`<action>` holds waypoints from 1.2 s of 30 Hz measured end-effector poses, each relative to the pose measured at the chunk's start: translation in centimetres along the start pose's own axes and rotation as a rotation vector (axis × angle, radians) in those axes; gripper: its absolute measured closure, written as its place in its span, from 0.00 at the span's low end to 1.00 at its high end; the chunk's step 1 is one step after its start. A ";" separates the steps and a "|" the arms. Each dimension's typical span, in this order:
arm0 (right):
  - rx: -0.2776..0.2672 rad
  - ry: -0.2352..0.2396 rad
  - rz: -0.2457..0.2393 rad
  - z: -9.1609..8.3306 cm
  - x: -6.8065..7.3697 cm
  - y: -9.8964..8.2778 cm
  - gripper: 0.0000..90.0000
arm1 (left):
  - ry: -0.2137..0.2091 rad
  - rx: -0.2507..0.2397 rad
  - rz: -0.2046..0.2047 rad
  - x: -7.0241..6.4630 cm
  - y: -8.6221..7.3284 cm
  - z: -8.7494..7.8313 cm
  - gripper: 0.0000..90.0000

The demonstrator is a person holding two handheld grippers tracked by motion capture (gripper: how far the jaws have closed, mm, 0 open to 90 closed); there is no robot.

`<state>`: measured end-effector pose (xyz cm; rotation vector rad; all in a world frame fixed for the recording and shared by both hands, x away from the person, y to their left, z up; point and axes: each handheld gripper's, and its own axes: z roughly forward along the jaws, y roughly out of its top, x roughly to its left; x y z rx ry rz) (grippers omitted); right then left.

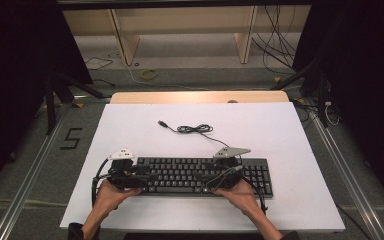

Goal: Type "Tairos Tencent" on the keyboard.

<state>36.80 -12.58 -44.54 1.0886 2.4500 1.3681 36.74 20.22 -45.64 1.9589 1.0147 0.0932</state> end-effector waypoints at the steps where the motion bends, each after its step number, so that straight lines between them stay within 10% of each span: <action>1: -0.004 0.002 -0.003 -0.1 0.0 0.0 0.48 | 0.001 0.004 -0.001 0.0 0.0 0.0 0.50; 22: -0.013 0.012 -0.018 -0.8 0.5 -0.7 0.46 | 0.057 0.139 0.037 0.7 0.4 1.5 0.92; 36: -0.022 0.014 -0.016 -1.3 0.7 -1.3 0.41 | 0.067 0.183 0.055 0.6 0.7 2.5 0.99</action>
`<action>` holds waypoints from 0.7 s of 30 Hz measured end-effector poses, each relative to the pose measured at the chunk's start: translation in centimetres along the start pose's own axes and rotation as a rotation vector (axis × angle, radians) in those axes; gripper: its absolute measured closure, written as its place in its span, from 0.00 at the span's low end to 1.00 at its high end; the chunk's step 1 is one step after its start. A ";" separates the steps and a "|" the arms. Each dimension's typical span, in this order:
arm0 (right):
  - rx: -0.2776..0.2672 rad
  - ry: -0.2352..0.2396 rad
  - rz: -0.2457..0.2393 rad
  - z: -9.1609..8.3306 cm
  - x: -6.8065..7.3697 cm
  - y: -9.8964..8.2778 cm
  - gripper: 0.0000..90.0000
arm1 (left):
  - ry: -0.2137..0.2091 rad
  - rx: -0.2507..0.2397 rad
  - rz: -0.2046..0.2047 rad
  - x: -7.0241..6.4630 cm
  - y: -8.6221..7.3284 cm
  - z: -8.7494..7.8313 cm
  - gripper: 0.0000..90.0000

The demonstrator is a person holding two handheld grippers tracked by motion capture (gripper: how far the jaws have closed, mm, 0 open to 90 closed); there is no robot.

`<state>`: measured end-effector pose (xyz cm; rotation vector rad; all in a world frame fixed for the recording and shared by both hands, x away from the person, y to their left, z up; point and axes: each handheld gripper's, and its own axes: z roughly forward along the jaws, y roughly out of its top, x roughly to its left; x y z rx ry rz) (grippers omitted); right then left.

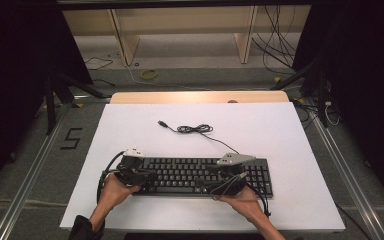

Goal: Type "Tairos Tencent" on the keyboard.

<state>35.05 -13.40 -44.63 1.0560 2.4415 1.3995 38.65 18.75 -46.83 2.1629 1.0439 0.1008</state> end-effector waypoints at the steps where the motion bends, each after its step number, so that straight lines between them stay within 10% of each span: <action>1: -0.001 0.000 -0.002 0.0 0.0 0.0 0.40 | 0.002 0.003 0.003 0.0 0.0 0.0 0.99; 21: -0.010 -0.002 -0.005 -0.5 0.2 -0.4 0.39 | 0.020 0.019 -0.006 0.0 -0.1 0.5 0.99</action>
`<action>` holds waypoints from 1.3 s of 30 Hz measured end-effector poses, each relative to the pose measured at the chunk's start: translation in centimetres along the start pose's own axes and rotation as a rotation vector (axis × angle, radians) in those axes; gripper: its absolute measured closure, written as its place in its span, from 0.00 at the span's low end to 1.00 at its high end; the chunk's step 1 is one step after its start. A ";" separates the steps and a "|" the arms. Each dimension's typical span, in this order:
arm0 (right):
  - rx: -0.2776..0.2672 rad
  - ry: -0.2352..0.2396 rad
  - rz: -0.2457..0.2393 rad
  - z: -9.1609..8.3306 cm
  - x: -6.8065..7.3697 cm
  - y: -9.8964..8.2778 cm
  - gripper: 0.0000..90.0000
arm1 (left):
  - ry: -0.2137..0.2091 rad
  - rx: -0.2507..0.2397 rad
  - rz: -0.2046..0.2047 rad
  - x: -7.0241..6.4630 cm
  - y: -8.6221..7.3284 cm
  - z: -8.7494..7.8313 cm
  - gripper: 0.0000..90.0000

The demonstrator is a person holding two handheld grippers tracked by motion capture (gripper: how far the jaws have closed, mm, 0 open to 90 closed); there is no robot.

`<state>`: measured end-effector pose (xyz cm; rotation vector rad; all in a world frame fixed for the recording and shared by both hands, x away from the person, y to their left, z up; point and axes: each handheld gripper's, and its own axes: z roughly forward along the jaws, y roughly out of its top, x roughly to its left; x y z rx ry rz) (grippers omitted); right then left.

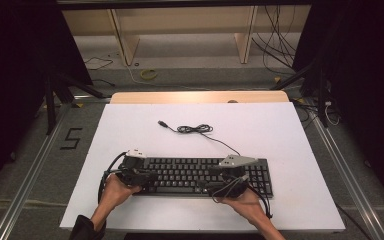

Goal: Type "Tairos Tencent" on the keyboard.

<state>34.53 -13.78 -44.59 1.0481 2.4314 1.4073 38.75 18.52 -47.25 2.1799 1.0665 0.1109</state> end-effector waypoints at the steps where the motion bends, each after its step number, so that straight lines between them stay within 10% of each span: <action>1: 0.001 0.001 0.000 0.0 0.0 0.0 0.39 | -0.003 -0.005 -0.007 0.0 0.0 0.0 0.99; 26: -0.001 0.007 0.002 0.3 0.1 0.1 0.40 | -0.064 -0.221 -0.071 -0.2 -0.1 -2.6 0.40; 39: 0.008 0.025 0.000 1.3 0.5 0.6 0.43 | -0.083 -0.285 -0.057 -0.6 -0.6 -3.4 0.35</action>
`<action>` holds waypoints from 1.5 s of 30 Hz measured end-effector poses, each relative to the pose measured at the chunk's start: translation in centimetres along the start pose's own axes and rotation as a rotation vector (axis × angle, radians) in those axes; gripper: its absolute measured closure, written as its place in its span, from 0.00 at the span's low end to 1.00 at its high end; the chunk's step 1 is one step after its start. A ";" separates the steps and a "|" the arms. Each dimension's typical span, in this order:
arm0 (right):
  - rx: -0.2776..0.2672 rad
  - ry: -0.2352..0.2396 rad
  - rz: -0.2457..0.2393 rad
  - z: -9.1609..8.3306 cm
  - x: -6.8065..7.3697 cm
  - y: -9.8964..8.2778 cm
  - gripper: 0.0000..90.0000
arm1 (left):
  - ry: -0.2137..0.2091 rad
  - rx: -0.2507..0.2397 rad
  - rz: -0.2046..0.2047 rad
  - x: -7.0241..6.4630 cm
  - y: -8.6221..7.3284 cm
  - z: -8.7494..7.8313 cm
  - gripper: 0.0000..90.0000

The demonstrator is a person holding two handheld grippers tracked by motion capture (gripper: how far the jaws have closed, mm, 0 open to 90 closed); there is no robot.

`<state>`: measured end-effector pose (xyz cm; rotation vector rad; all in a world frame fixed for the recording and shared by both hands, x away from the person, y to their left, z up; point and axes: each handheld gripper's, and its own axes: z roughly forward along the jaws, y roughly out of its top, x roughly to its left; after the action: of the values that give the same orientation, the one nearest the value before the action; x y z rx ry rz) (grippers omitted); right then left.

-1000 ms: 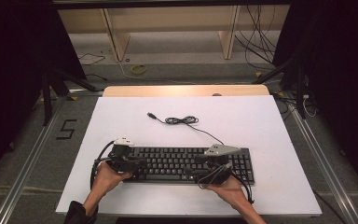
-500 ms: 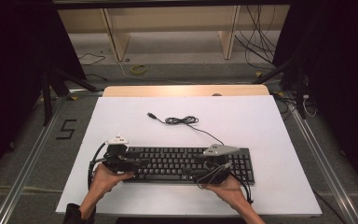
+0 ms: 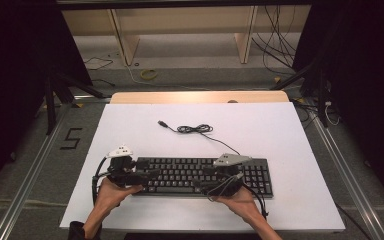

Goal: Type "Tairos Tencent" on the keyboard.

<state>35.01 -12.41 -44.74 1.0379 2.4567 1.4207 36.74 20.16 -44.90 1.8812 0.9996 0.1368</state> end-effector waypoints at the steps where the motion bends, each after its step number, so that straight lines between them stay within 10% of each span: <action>1: 0.003 0.002 -0.002 0.1 0.0 0.0 0.44 | -0.004 -0.007 0.001 -0.1 0.0 0.0 0.35; 27: 0.084 0.076 -0.070 3.8 1.7 0.8 0.87 | 0.001 -0.076 0.007 -0.7 -1.5 -0.8 0.34; 45: 0.128 0.077 -0.095 5.4 2.5 1.0 1.00 | 0.002 -0.070 -0.002 -0.4 -2.1 -1.0 0.34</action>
<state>35.88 -6.65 -46.36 0.8902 2.6436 1.3148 34.77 20.96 -45.94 1.8168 0.9858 0.1710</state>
